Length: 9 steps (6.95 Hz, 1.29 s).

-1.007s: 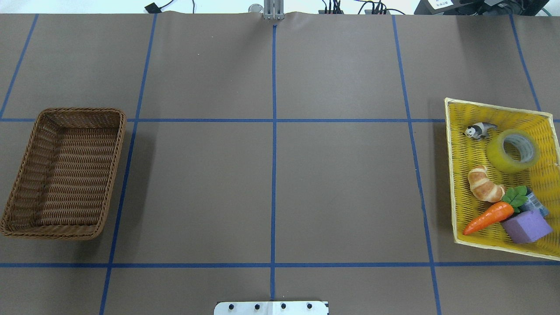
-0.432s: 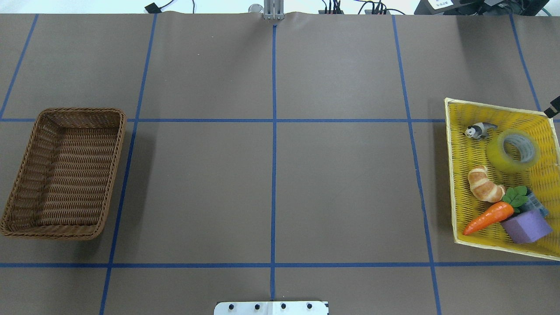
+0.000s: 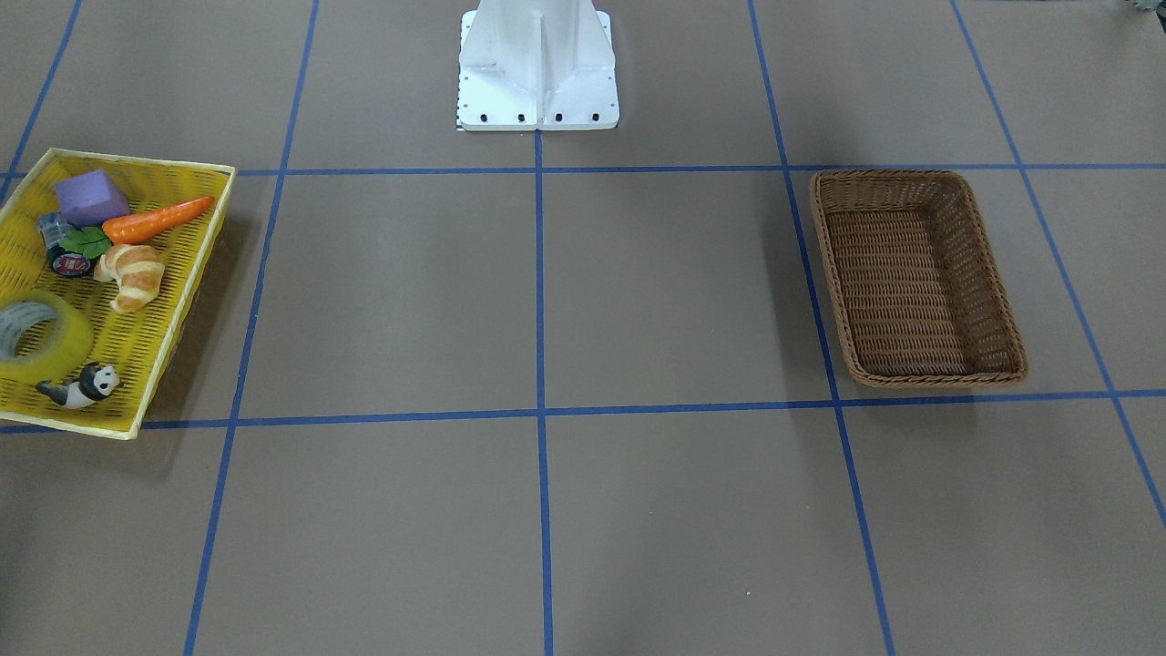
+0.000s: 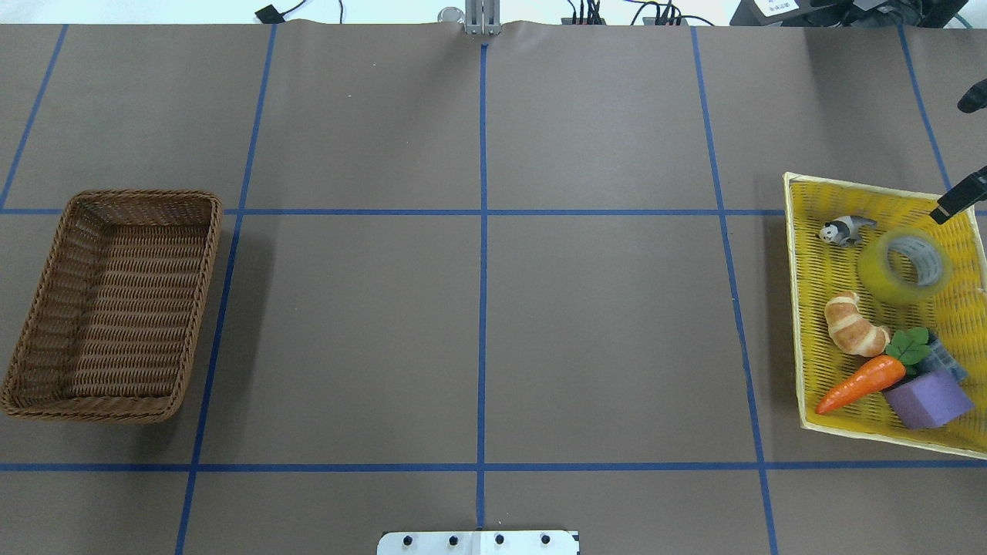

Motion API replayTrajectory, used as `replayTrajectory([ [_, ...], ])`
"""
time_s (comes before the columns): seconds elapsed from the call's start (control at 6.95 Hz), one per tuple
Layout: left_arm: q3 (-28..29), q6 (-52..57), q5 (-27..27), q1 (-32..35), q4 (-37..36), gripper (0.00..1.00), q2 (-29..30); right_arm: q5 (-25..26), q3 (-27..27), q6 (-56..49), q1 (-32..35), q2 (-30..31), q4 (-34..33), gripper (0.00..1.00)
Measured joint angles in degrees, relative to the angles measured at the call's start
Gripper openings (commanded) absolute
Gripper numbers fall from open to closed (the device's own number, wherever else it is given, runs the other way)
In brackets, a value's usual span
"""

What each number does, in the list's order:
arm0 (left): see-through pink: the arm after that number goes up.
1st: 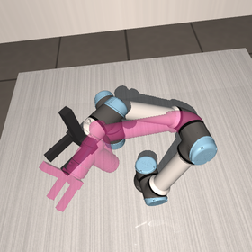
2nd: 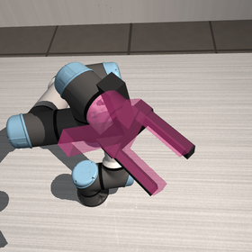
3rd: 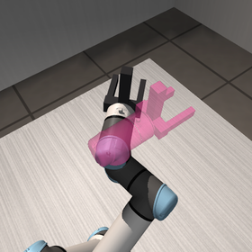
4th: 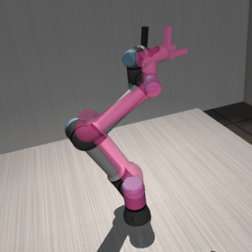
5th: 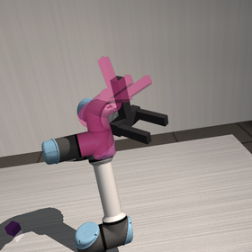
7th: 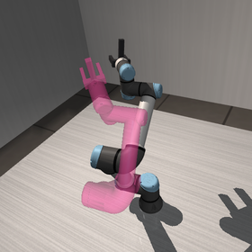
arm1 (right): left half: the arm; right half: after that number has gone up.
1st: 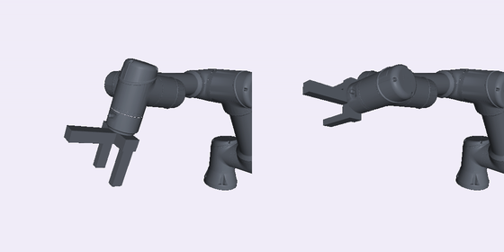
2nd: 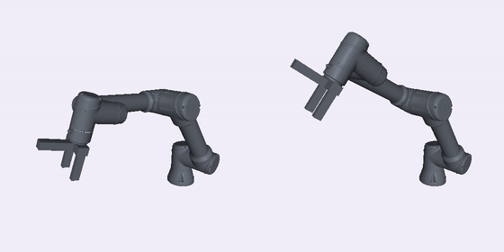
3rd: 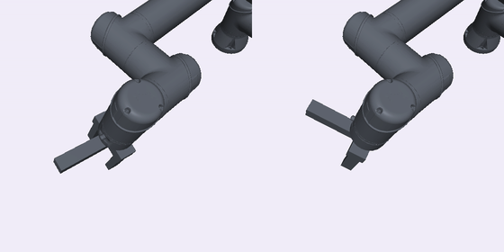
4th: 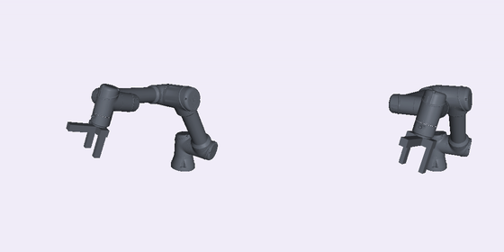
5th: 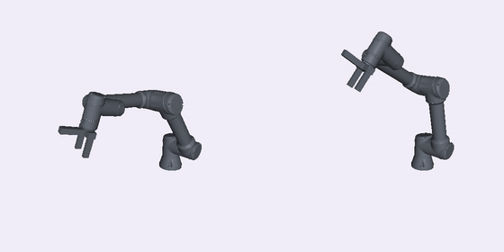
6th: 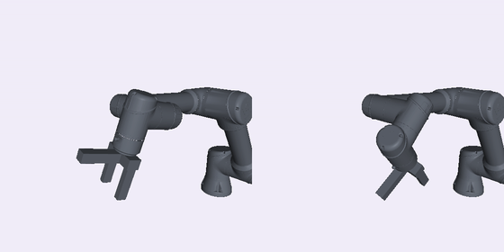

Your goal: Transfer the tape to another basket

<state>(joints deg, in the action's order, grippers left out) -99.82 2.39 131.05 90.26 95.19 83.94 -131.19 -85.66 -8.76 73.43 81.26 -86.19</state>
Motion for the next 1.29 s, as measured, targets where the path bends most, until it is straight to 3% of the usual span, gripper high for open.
replayTrajectory([
  [0.14,-0.01,0.06,0.0,-0.02,0.0,0.98,0.04,0.43,3.4,0.44,-1.08,-0.58,4.45,1.0],
  [0.43,-0.01,0.28,0.0,-0.07,0.0,0.98,0.1,0.65,5.72,1.09,-1.95,-1.88,7.11,1.0],
  [1.29,0.38,0.42,0.0,-0.15,0.02,0.98,0.68,-0.24,3.52,0.51,-1.99,0.71,7.27,1.0],
])
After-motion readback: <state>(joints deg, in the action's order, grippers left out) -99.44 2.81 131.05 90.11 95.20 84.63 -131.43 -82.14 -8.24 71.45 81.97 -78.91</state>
